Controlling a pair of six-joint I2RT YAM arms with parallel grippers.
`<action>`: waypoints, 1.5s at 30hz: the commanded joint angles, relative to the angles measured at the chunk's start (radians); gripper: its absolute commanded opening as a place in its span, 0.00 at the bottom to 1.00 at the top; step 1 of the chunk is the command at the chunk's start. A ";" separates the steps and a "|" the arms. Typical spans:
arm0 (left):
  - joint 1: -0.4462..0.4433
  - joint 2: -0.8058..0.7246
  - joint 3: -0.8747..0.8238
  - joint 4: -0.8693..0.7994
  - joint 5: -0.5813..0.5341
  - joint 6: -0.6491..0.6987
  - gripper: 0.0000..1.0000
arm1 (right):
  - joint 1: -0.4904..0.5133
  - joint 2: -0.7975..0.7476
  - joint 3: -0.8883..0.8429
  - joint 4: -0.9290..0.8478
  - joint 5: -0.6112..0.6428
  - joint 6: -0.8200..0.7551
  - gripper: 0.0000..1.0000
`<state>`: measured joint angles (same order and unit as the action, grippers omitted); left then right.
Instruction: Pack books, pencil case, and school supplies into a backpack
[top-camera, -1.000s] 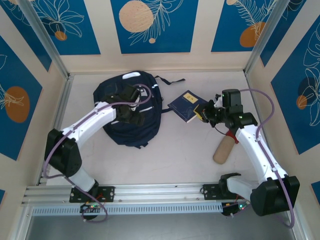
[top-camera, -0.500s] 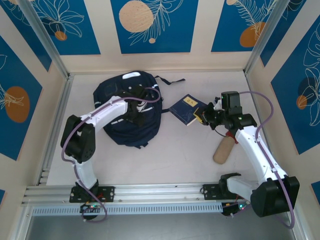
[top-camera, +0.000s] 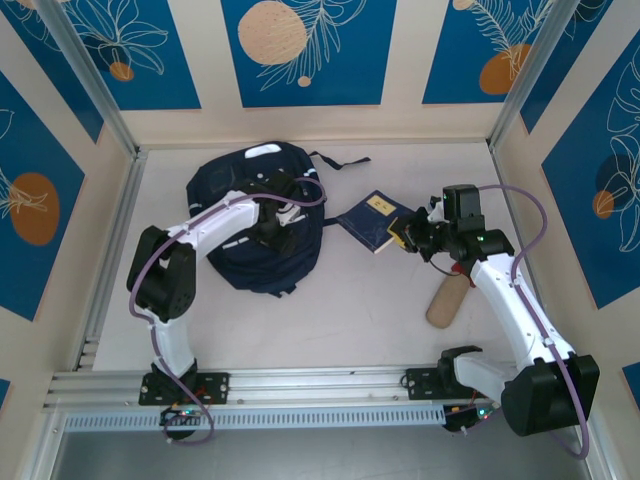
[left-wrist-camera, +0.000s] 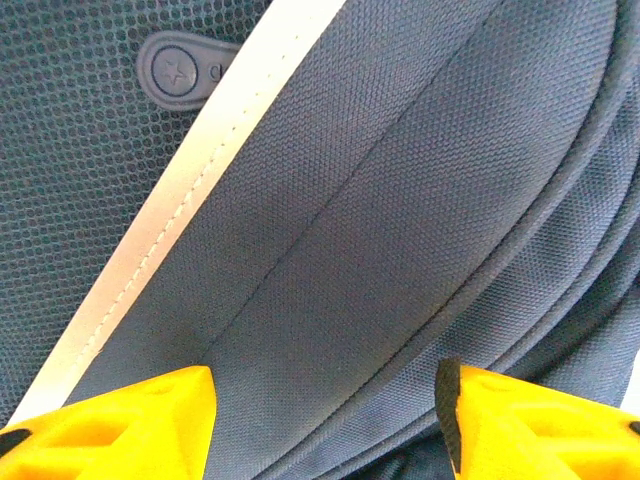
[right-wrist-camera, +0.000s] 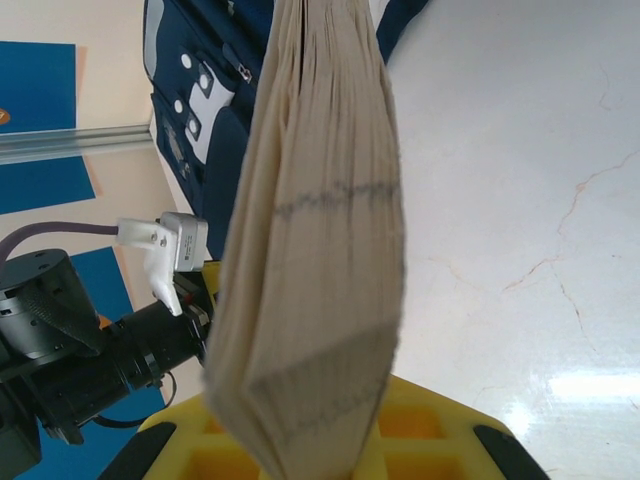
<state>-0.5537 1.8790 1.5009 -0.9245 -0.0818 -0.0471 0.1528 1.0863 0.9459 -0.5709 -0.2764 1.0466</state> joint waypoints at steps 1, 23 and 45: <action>0.009 0.013 0.017 -0.011 -0.058 0.023 0.58 | -0.005 -0.023 -0.008 0.003 -0.019 0.008 0.10; 0.004 0.035 0.016 0.048 -0.231 0.080 0.48 | -0.006 -0.026 -0.015 0.000 -0.027 0.015 0.10; -0.011 -0.335 0.030 0.274 -0.066 -0.043 0.00 | 0.043 -0.060 -0.039 0.028 -0.027 -0.011 0.11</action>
<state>-0.5602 1.6108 1.4887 -0.7364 -0.2283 -0.0261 0.1722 1.0542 0.9180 -0.5877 -0.2756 1.0531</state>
